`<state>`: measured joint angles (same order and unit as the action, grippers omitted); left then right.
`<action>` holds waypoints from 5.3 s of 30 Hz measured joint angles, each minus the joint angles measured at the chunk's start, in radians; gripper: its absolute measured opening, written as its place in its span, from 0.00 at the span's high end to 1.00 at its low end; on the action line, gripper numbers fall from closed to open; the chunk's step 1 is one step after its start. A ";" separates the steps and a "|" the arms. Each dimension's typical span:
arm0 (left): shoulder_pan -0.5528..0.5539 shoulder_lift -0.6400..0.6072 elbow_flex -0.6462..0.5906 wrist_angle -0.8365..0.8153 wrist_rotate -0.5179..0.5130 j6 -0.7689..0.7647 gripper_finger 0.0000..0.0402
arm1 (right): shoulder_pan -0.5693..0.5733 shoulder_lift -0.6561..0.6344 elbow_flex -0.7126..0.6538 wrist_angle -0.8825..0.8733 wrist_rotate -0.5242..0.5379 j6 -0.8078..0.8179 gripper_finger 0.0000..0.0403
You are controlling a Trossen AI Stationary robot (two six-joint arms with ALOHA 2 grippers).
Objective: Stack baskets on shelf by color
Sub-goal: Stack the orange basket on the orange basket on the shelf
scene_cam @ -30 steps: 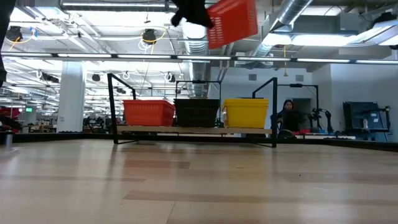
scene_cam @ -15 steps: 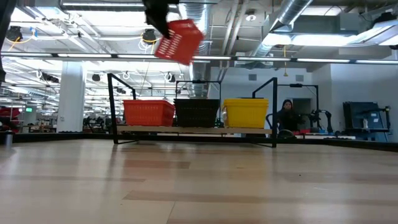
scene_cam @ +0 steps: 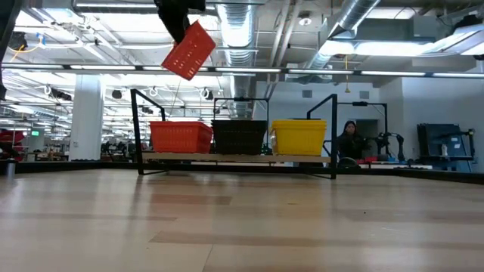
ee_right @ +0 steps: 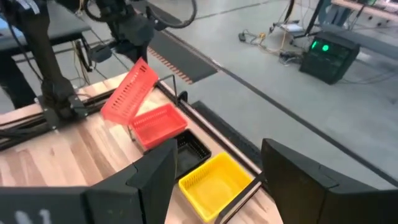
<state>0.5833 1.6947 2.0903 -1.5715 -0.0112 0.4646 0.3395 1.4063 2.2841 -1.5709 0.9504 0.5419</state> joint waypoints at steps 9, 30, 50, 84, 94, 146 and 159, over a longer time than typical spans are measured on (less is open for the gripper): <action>0.005 0.072 0.000 0.001 0.007 0.032 1.00 | -0.062 0.023 -0.001 0.000 -0.070 0.001 0.37; 0.051 0.074 -0.001 0.001 -0.022 0.090 1.00 | -0.185 0.021 -0.001 0.000 -0.204 -0.080 0.37; 0.044 0.151 -0.004 0.001 -0.119 0.171 1.00 | -0.265 -0.011 0.000 0.000 -0.223 -0.155 0.37; 0.031 0.403 -0.005 -0.002 -0.234 0.074 1.00 | -0.264 0.021 -0.001 0.000 -0.285 -0.159 0.37; 0.031 0.403 -0.005 0.002 -0.186 0.081 1.00 | -0.264 0.021 -0.001 0.000 -0.297 -0.158 0.37; -0.088 0.456 -0.082 0.100 -0.313 0.227 1.00 | -0.261 0.020 -0.001 0.000 -0.348 -0.210 0.37; -0.075 0.508 -0.071 0.128 -0.381 0.236 1.00 | -0.262 0.021 0.000 0.000 -0.352 -0.208 0.37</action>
<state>0.5088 2.2028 2.0197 -1.4440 -0.3926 0.7005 0.0780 1.4269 2.2837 -1.5711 0.5983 0.3336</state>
